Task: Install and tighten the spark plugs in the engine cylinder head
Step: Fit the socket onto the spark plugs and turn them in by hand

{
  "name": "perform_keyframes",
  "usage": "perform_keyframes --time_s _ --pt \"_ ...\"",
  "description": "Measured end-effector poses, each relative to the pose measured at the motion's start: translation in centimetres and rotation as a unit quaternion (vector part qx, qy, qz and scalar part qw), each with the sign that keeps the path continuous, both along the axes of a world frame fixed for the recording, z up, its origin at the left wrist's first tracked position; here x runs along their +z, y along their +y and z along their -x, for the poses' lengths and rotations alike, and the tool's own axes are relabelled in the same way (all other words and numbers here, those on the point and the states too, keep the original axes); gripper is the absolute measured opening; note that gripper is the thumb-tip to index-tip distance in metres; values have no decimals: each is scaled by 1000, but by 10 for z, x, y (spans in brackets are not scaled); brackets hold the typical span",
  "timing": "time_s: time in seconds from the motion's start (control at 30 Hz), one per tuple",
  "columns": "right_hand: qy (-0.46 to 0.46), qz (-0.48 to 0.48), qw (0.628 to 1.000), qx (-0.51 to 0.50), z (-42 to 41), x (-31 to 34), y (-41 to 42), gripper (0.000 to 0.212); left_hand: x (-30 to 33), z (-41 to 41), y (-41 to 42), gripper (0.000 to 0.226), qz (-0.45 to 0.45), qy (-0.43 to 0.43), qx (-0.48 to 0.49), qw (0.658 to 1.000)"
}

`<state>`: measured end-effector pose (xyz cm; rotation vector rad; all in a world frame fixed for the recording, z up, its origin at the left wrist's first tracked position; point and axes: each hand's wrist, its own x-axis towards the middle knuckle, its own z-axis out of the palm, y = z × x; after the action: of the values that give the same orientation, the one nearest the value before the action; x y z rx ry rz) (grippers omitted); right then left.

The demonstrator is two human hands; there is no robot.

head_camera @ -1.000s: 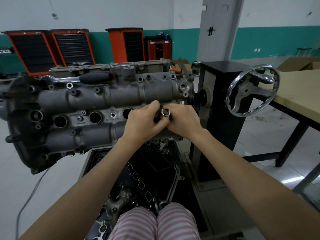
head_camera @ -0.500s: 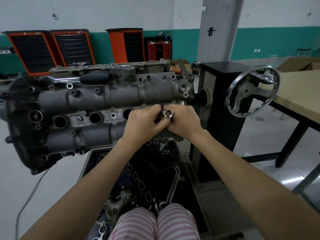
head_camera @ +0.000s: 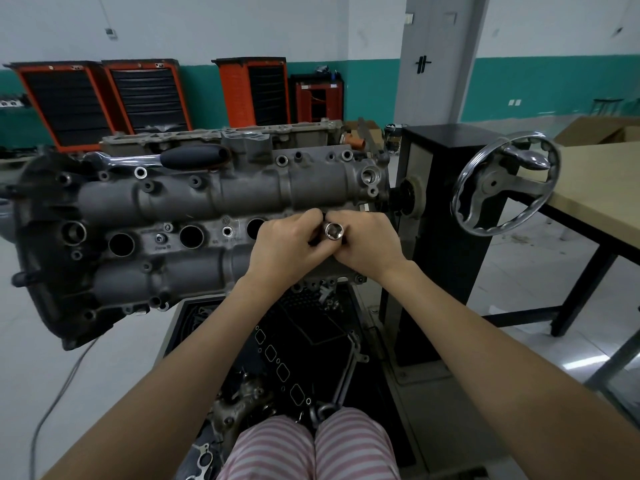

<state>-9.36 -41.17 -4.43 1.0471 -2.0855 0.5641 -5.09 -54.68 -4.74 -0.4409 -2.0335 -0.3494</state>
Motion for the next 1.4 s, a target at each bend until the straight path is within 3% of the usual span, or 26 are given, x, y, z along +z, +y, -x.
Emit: perform_keyframes --time_s 0.1,0.23,0.4,0.53,0.63,0.73,0.9,1.03,1.23,1.4 --pt "6 4 1000 -6 0 0 -1 22 0 0 0 34 9 13 5 1000" --pt "-33 -23 998 -45 4 0 -3 16 2 -5 2 26 -10 -17 -25 999" --pt "-7 -15 1000 -22 1 0 -1 11 2 -4 2 31 1 -15 -12 1000" --pt "16 26 1000 -1 -2 0 -1 22 -1 0 0 39 -8 4 -9 1000" --pt "15 12 1000 -22 0 -1 -2 12 -1 0 1 36 -3 9 -16 1000" --pt "-6 -15 999 -48 3 -1 -3 18 0 -4 2 29 -12 -7 -21 1000" --pt "-8 -29 999 -29 2 0 -2 9 1 -4 2 30 -7 -8 -18 1000" --pt "10 19 1000 4 0 0 0 24 -1 1 0 39 7 17 -12 1000" --pt "-5 -1 999 -39 2 -1 -3 19 1 -5 2 27 -5 -11 -39 999" --pt "-8 -3 1000 -17 0 0 -1 8 2 -5 3 30 -9 -11 -20 1000"
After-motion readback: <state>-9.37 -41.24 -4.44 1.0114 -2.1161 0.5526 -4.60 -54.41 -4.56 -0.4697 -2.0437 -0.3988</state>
